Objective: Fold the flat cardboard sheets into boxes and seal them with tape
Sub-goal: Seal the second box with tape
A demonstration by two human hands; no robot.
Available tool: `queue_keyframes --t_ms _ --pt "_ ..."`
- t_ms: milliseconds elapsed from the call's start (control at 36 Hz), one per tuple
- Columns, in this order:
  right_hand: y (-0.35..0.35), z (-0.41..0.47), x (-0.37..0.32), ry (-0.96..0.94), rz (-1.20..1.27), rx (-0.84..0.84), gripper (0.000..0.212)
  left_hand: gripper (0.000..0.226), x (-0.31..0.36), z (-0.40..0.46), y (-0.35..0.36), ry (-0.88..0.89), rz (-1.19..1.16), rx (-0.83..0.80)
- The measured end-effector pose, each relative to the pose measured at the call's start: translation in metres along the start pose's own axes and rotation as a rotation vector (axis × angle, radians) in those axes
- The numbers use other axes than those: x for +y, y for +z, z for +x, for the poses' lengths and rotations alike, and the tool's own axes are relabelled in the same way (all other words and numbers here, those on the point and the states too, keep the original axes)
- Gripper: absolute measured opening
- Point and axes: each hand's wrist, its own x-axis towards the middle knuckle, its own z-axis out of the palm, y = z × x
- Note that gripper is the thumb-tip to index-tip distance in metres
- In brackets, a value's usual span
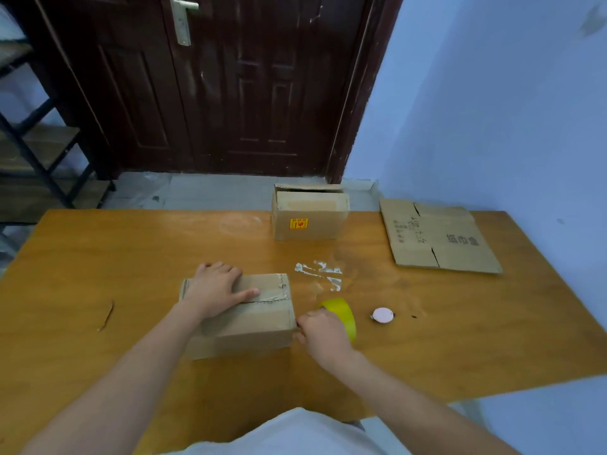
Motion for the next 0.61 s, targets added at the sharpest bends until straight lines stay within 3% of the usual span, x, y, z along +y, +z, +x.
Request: queue_keyframes --t_ms 56,167,278,333,417,611 --pt "0.0 0.002 -0.004 -0.009 -0.005 0.0 0.028 0.112 -0.002 0.0 -0.002 0.01 0.016 -0.018" --pt "0.0 0.005 -0.012 -0.044 -0.037 -0.014 0.03 0.08 0.006 -0.001 -0.004 -0.007 0.031 -0.028" --pt "0.004 0.003 -0.017 -0.116 -0.063 0.113 0.026 0.065 0.035 -0.008 0.001 -0.017 -0.064 0.05" --pt "0.015 0.007 -0.016 -0.162 -0.021 0.148 0.038 0.069 0.053 -0.011 0.006 -0.033 -0.112 0.065" --pt "0.018 0.005 -0.014 -0.291 -0.001 0.167 0.034 0.084 0.068 -0.017 0.018 -0.029 -0.121 0.056" --pt "0.017 0.017 0.003 -0.542 -0.06 0.244 0.026 0.077 0.065 -0.015 0.023 0.001 -0.136 0.088"
